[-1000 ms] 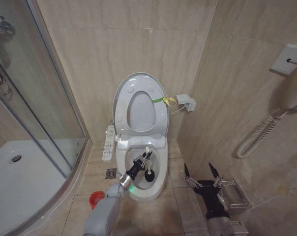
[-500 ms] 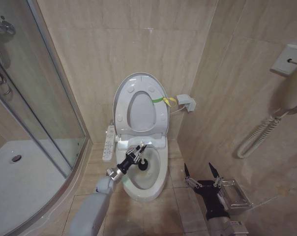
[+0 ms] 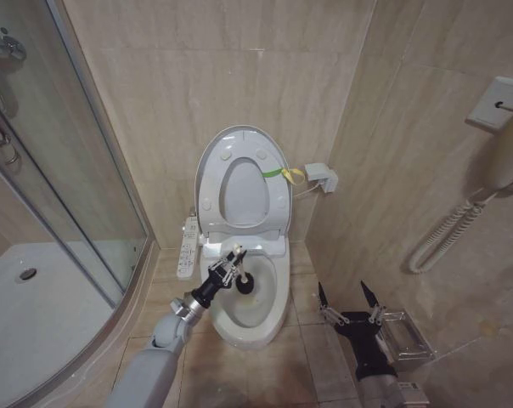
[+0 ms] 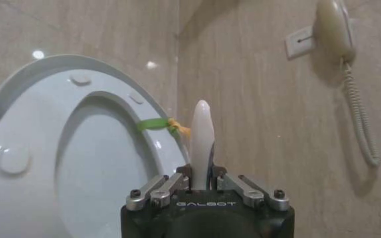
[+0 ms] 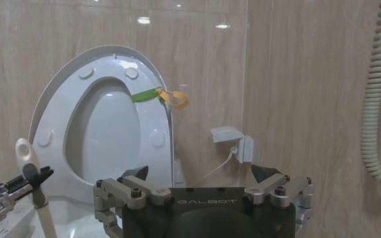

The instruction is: Open the toilet lid, clean the toilet bowl with a toilet brush, close the toilet lid, and flush.

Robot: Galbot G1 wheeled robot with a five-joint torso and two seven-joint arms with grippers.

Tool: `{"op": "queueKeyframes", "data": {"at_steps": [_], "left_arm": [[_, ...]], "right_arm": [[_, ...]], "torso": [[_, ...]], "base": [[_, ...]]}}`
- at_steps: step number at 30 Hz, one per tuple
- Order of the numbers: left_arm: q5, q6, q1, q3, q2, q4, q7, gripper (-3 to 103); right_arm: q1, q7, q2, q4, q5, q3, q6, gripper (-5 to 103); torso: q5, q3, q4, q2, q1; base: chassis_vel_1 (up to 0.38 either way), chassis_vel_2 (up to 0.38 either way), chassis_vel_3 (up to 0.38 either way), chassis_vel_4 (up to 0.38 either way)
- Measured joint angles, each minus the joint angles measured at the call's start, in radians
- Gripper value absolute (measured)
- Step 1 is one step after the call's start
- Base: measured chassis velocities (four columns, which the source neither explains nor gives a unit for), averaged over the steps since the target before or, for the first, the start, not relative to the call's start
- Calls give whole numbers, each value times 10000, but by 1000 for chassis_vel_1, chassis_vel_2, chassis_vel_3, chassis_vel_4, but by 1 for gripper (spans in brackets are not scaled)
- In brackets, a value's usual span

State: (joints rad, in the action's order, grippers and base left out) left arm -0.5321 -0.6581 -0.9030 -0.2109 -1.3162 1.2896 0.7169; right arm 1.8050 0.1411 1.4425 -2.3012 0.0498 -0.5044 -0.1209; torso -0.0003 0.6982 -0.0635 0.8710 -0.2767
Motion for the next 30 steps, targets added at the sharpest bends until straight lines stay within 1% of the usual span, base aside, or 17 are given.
{"op": "queueKeyframes", "data": {"at_steps": [8, 12, 14, 17, 20, 23, 24, 26, 28, 29, 30], "left_arm": [[-167, 31, -221, -147, -38, 298, -97, 19], [-324, 34, -58, -114, -96, -92, -62, 19], [-463, 10, 260, -39, -281, -780, 55, 19], [-480, -13, 362, -8, -436, -965, 120, 19], [-474, -11, 292, 2, -516, -746, 118, 19], [-168, -8, 16, -63, -493, -58, 122, 19], [-168, -8, 16, -63, -493, -58, 122, 19], [-66, -8, -246, -142, -314, 456, 121, 19], [209, -9, -511, -285, -188, 930, 121, 19], [209, -9, -511, -285, -188, 930, 121, 19], [364, -14, -658, -378, -133, 1168, 124, 19]], "right_arm": [[0, 0, 0, 0, 0, 0, 0, 100], [0, 0, 0, 0, 0, 0, 0, 100], [0, 0, 0, 0, 0, 0, 0, 100], [0, 0, 0, 0, 0, 0, 0, 100], [0, 0, 0, 0, 0, 0, 0, 100], [0, 0, 0, 0, 0, 0, 0, 100], [0, 0, 0, 0, 0, 0, 0, 100], [0, 0, 0, 0, 0, 0, 0, 100], [0, 0, 0, 0, 0, 0, 0, 100], [0, 0, 0, 0, 0, 0, 0, 100], [0, 0, 0, 0, 0, 0, 0, 100]], "torso": [[1, 0, -1, 0, 0], [1, 0, 1, 0, 0], [1, 0, -1, 0, 0], [1, 0, -2, 0, 0], [1, 1, -2, 0, 0], [0, 0, -3, 0, 0], [0, 0, -3, 0, 0], [2, 0, -1, 0, 0], [1, 0, 0, 0, 0], [1, 0, 0, 0, 0], [1, 0, -1, 0, 0]], "base": [[0, 0, 0, 0], [0, 0, 0, 0], [0, 0, 0, 0], [0, 0, 0, 0], [0, 0, 0, 0], [0, 0, 0, 0], [0, 0, 0, 0], [0, 0, 0, 0], [0, 0, 0, 0], [0, 0, 0, 0], [0, 0, 0, 0]]}}
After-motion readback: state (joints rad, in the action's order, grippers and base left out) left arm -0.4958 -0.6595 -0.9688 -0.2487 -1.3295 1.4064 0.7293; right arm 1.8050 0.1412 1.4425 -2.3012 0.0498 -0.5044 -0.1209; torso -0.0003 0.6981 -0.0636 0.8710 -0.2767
